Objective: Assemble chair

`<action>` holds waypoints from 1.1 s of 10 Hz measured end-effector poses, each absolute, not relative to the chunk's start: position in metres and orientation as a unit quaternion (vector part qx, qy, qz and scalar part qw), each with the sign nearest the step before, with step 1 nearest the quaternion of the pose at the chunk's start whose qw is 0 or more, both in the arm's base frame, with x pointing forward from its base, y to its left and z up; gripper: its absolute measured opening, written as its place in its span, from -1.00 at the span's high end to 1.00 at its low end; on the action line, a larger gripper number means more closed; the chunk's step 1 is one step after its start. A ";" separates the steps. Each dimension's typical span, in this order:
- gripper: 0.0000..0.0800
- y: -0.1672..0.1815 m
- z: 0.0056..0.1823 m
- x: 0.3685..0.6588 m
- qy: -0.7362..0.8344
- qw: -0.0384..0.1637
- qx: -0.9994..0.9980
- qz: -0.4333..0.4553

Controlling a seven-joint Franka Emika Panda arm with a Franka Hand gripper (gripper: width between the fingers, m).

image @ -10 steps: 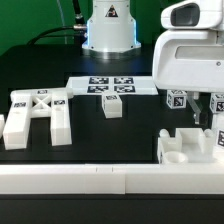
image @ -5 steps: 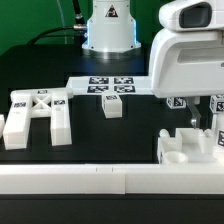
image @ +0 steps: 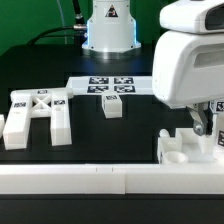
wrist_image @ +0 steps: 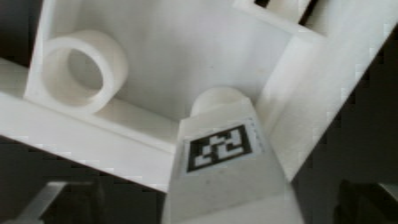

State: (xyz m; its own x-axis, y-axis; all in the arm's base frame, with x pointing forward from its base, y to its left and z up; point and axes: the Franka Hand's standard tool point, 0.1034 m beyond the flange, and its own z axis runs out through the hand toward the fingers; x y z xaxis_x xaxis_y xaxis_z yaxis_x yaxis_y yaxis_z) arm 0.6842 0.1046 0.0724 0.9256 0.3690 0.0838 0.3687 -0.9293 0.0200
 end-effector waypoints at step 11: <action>0.27 0.104 0.071 0.685 -0.174 -0.025 0.984 0.038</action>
Offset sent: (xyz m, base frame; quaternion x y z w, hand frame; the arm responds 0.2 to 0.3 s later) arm 0.0000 0.0000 0.0000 0.0000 0.0000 0.0000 1.0000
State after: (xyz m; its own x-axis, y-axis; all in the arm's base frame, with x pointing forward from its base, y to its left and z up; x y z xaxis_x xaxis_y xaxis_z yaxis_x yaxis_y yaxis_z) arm 0.6845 0.1038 0.0708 0.9366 -0.3442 0.0661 -0.3404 -0.9382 -0.0632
